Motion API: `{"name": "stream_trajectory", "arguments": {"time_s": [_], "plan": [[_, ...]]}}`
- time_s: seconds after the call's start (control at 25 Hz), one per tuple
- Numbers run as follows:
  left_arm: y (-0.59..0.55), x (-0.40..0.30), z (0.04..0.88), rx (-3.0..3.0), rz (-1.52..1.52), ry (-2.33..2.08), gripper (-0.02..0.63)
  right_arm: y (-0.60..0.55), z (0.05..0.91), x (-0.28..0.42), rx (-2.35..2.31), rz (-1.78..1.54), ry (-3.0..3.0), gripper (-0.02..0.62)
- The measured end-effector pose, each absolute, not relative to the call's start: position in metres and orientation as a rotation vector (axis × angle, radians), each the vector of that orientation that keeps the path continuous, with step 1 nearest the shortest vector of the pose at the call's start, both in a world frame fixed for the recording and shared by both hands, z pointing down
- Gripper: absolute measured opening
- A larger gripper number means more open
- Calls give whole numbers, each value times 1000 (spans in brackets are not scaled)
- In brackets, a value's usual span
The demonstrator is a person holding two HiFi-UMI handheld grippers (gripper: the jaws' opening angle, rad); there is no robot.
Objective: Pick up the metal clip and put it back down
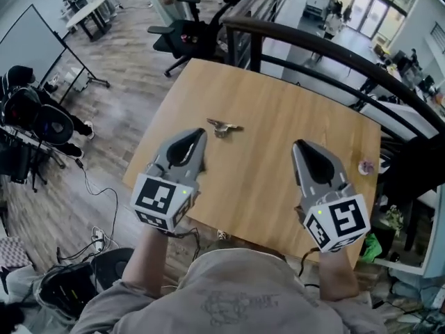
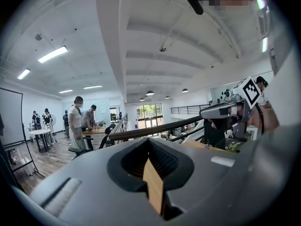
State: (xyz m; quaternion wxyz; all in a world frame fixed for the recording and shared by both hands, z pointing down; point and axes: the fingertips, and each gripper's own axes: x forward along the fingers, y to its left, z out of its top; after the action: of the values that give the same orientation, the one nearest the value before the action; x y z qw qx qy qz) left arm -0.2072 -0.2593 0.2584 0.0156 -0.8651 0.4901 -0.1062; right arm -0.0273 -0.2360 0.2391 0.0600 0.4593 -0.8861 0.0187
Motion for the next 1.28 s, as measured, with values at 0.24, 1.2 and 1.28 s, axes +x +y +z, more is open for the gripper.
{"name": "stream_trajectory", "arguments": {"time_s": [0.24, 1.2, 1.28], "plan": [[-240, -180, 268, -2731, -322, 1482, 1, -207, 261, -8, 1431, 102, -2644, 21], [-208, -98, 275, -2804, -306, 1363, 0, -170, 282, 61, 1516, 217, -2595, 11], [-208, -99, 275, -2802, -317, 1365, 0, -170, 283, 61, 1512, 238, -2607, 11]]}}
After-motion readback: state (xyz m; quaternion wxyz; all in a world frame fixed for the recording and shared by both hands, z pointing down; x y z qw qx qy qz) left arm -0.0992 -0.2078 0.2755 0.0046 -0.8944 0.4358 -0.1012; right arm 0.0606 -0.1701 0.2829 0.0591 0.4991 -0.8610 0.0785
